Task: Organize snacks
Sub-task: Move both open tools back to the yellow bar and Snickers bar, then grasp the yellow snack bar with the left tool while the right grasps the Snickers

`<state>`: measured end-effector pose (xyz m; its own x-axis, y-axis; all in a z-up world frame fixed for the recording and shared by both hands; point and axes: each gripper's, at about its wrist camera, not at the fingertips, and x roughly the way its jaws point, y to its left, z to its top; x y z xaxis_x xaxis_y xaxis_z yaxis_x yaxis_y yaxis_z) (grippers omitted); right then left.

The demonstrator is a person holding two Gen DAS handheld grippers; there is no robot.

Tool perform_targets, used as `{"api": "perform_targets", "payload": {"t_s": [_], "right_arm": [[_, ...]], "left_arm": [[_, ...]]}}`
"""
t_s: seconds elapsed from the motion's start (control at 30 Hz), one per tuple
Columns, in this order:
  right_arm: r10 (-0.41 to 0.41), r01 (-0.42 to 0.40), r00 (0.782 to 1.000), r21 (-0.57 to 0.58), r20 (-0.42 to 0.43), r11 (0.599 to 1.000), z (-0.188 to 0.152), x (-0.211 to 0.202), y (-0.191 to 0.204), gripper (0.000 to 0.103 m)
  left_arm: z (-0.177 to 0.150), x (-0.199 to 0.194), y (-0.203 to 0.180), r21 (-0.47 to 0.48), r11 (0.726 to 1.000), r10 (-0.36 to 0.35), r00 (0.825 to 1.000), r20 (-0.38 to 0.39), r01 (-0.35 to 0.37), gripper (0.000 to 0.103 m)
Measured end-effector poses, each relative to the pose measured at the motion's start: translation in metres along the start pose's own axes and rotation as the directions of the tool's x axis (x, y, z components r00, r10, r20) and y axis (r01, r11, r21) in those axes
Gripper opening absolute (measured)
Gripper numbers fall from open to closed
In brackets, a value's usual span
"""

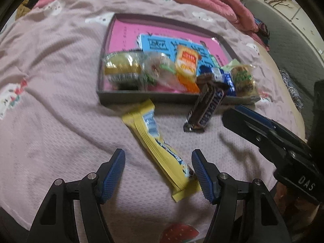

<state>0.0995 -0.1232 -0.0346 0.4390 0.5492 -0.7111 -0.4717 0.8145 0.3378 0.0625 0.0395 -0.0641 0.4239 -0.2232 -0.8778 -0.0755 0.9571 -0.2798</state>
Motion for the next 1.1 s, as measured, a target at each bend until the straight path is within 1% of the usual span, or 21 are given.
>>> {"api": "perform_targets", "payload": {"t_s": [0.4,0.47,0.53,0.57,0.6,0.67,0.7,0.73,0.77,0.9,0.97,1.1], "right_arm": [[-0.019,0.021,0.999,0.04,-0.047,0.999,0.003,0.035,-0.003,0.049],[-0.041,0.042,0.998,0.027,-0.049,0.999,0.002,0.039,-0.003,0.032],[-0.037,0.038,0.999,0.025,-0.039,0.999,0.0,0.039,-0.004,0.032],[-0.033,0.034,0.999,0.023,-0.031,0.999,-0.001,0.037,-0.005,0.031],[-0.03,0.031,0.999,0.019,-0.025,0.999,-0.001,0.035,-0.005,0.031],[-0.02,0.021,1.0,0.029,-0.011,0.999,-0.001,0.029,-0.007,0.03],[-0.012,0.012,1.0,0.036,0.0,0.999,-0.002,0.024,-0.009,0.03],[-0.007,0.007,1.0,0.038,0.01,0.999,-0.001,0.02,-0.009,0.03],[-0.003,0.002,1.0,0.036,0.018,0.999,-0.001,0.015,-0.009,0.03],[0.003,-0.005,0.998,0.03,0.065,1.0,0.001,-0.005,-0.007,0.03],[-0.005,0.003,0.996,0.024,0.091,1.0,0.003,-0.015,-0.007,0.03],[-0.021,0.018,0.99,0.023,0.14,1.0,0.01,-0.032,-0.009,0.03]], "left_arm": [[-0.003,0.01,-0.003,0.008,1.0,0.019,1.0,-0.003,-0.019,0.07],[-0.003,0.011,-0.005,0.009,1.0,0.028,1.0,-0.002,-0.028,0.07],[-0.002,0.013,-0.008,0.011,0.999,0.038,0.999,0.0,-0.038,0.069],[-0.002,0.013,-0.009,0.014,0.999,0.045,0.999,0.001,-0.045,0.061],[-0.001,0.015,-0.011,0.018,0.999,0.05,0.999,0.001,-0.05,0.049],[-0.001,0.017,-0.013,0.025,0.999,0.044,0.999,-0.006,-0.044,0.038],[-0.001,0.018,-0.015,0.031,0.998,0.048,0.999,-0.007,-0.047,0.033],[-0.001,0.018,-0.016,0.039,0.998,0.056,0.998,-0.005,-0.056,0.031],[-0.001,0.018,-0.017,0.043,0.997,0.061,0.998,-0.002,-0.061,0.024],[0.001,0.013,-0.016,0.039,0.998,0.047,0.999,0.007,-0.047,0.017],[0.001,0.008,-0.015,0.034,0.999,0.036,0.999,0.016,-0.037,0.017],[0.005,-0.01,-0.018,0.047,0.999,0.022,0.998,0.065,-0.025,0.016]]}}
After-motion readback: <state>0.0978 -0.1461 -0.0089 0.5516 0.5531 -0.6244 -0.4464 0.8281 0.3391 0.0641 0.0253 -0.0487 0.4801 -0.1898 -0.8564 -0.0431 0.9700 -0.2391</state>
